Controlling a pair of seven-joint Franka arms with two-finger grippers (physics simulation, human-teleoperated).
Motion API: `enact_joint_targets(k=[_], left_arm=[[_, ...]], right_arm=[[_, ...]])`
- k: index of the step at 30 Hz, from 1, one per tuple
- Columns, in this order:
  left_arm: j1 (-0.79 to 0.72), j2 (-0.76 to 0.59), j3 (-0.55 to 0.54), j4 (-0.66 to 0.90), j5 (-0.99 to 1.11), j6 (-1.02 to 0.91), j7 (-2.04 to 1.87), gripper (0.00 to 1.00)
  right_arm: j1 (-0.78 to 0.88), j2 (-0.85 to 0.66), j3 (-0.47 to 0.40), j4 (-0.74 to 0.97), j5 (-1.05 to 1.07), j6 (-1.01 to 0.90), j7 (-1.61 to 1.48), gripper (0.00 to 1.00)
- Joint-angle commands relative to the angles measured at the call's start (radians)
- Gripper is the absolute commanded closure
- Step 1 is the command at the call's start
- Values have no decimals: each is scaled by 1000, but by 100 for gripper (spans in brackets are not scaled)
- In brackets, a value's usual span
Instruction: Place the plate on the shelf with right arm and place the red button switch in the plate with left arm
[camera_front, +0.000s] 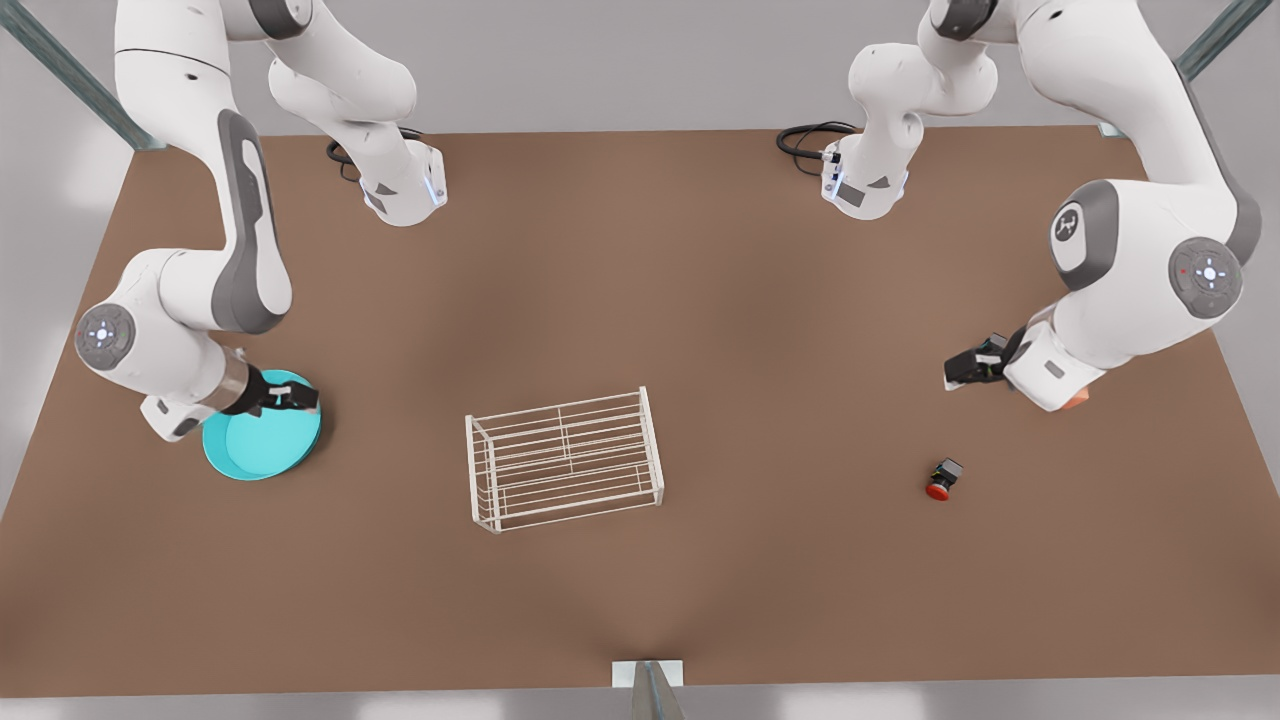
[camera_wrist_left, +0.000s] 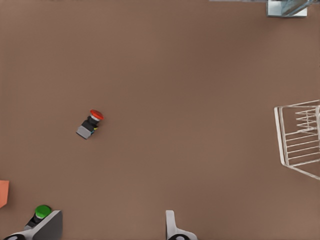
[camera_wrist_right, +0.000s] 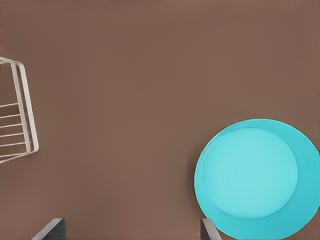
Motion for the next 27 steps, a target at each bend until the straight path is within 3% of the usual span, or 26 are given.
enact_joint_targets(k=[1,10,12,27], left_arm=[[-10,1,-5,2,7,59,-60,0],[7,24,1,15,-2,-51,-54,0],[5,24,-5,11,-3,-53,-55,0],[22,11,1,-21,-5,-85,-32,0]], right_arm=[[0,0,-1,0,4,71,-64,0],[-231,135,-5,8,181,65,-575,0],[-282,183,-4,39,129,68,-694,0],[-444,484,42,241,41,157,-889,0]])
